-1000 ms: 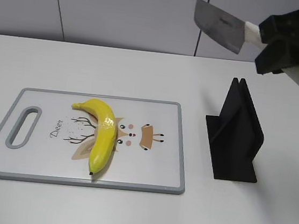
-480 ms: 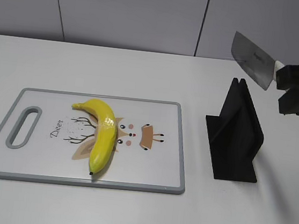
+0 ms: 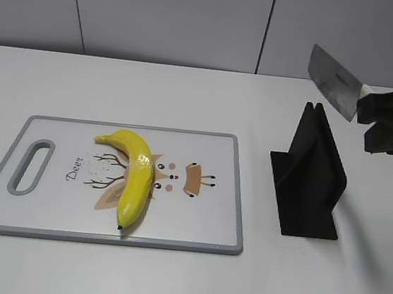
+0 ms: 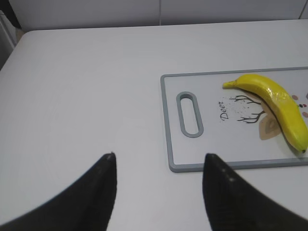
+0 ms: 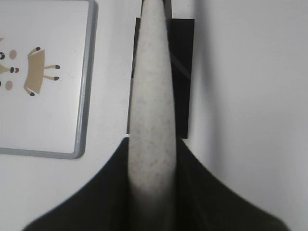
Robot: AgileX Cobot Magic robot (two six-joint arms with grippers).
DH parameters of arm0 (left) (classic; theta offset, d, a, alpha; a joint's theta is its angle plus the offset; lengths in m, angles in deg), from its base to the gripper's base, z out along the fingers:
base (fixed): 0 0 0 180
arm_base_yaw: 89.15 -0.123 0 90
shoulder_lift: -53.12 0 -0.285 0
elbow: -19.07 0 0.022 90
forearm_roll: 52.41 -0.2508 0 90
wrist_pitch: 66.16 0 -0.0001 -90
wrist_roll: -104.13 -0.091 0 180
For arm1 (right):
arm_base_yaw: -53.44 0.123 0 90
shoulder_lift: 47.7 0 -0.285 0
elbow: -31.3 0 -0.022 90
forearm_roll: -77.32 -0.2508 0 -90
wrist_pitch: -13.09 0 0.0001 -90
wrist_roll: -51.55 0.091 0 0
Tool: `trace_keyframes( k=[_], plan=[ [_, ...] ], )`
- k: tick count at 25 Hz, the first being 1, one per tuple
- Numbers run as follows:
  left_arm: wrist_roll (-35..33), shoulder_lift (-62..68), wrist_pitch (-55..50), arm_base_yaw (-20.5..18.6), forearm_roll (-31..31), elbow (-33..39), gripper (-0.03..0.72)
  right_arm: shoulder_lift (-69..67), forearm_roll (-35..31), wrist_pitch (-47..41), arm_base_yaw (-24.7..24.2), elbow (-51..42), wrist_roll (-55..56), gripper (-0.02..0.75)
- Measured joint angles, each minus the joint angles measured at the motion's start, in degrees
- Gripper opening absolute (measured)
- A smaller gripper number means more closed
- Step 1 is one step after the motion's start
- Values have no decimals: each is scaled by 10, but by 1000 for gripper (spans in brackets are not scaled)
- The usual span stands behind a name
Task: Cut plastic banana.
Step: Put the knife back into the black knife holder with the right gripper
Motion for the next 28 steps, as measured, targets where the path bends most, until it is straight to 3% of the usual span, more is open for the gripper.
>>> trace_keyframes(
  k=[21,23,28],
  plan=[
    [0,0,0,0,0,0,545,-109,-30,11,0,0,5,176],
    [0,0,0,0,0,0,545,-110,-37,12,0,0,4,264],
    [0,0,0,0,0,0,545,-111,-43,8,0,0,-14,615]
  ],
)
